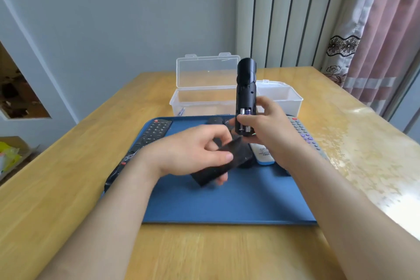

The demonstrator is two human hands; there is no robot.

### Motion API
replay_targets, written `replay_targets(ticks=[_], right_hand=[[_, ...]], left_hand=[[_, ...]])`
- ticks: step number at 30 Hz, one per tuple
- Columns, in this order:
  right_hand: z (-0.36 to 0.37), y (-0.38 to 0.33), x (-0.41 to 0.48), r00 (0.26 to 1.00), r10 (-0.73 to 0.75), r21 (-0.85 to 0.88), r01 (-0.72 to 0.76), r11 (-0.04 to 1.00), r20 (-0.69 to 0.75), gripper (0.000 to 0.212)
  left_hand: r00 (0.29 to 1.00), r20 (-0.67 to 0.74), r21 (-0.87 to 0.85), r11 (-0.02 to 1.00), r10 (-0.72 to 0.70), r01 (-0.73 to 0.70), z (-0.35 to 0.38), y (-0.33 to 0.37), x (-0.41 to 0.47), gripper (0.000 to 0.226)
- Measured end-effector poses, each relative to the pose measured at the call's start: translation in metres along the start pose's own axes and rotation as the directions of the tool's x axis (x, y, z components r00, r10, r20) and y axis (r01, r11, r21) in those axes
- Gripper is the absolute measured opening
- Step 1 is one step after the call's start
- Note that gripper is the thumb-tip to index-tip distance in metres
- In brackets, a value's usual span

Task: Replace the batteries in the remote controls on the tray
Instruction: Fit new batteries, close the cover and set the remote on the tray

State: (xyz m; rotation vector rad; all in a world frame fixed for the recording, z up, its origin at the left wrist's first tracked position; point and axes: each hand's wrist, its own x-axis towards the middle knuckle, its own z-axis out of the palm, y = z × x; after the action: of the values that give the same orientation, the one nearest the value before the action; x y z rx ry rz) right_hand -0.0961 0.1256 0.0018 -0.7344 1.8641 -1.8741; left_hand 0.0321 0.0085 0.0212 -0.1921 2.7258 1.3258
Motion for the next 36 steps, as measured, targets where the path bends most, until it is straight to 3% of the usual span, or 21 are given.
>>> replay_targets(ticks=[1, 3, 5, 6, 7, 9, 12, 16, 20, 23, 27, 32, 36], right_hand=[[0.001, -0.001, -0.001, 1.0, 0.019, 0.038, -0.019, 0.999, 0.014, 0.029], [0.007, 0.0, -0.002, 0.998, 0.044, 0.101, -0.049, 0.994, 0.049, 0.03], [0.016, 0.001, -0.005, 0.994, 0.073, 0.176, -0.088, 0.98, 0.086, 0.029], [0.021, 0.002, -0.007, 0.992, 0.08, 0.216, -0.1, 0.971, 0.099, 0.028], [0.027, 0.003, -0.008, 0.991, 0.083, 0.25, -0.108, 0.962, 0.109, 0.026], [0.037, 0.005, -0.01, 0.988, 0.086, 0.296, -0.122, 0.947, 0.132, 0.022], [0.045, 0.008, -0.012, 0.982, 0.113, 0.292, -0.154, 0.944, 0.152, 0.025], [0.042, 0.011, -0.008, 0.988, 0.111, 0.286, -0.139, 0.948, 0.11, 0.023], [0.036, 0.012, -0.005, 0.993, 0.1, 0.245, -0.112, 0.963, 0.064, 0.019], [0.034, 0.011, -0.006, 0.996, 0.061, 0.183, -0.071, 0.981, 0.061, 0.016], [0.035, 0.009, -0.007, 0.998, 0.03, 0.169, -0.038, 0.985, 0.05, 0.015], [0.037, 0.009, -0.008, 0.997, 0.022, 0.117, -0.031, 0.993, 0.074, 0.021], [0.036, 0.007, -0.009, 0.996, 0.029, 0.114, -0.039, 0.993, 0.088, 0.025]], left_hand=[[0.995, -0.098, -0.167, 0.985, 0.034, -0.051, -0.003, 0.001, -0.001, 0.004], [0.895, -0.439, -0.2, 0.962, 0.079, -0.183, -0.003, 0.001, 0.005, 0.005], [0.714, -0.686, 0.064, 0.989, 0.139, -0.132, 0.002, -0.004, 0.017, 0.01], [0.67, -0.72, 0.21, 0.977, 0.183, -0.041, 0.007, -0.006, 0.021, 0.016], [0.67, -0.715, 0.299, 0.954, 0.201, 0.034, 0.012, -0.006, 0.023, 0.024], [0.742, -0.659, 0.298, 0.949, 0.126, 0.103, 0.02, -0.006, 0.027, 0.039], [0.831, -0.553, 0.218, 0.972, 0.052, 0.084, 0.025, -0.004, 0.028, 0.061], [0.911, -0.409, 0.247, 0.966, 0.04, 0.069, 0.024, -0.003, 0.026, 0.087], [0.955, -0.293, 0.341, 0.938, 0.039, 0.067, 0.026, -0.002, 0.023, 0.093], [0.942, -0.321, 0.391, 0.92, 0.101, 0.035, 0.022, -0.002, 0.019, 0.093], [0.864, -0.457, 0.464, 0.886, 0.21, 0.03, 0.017, 0.005, 0.016, 0.096], [0.777, -0.537, 0.612, 0.786, 0.33, 0.089, 0.017, -0.005, 0.021, 0.077], [0.787, -0.506, 0.599, 0.8, 0.353, 0.026, 0.015, -0.01, 0.022, 0.088]])
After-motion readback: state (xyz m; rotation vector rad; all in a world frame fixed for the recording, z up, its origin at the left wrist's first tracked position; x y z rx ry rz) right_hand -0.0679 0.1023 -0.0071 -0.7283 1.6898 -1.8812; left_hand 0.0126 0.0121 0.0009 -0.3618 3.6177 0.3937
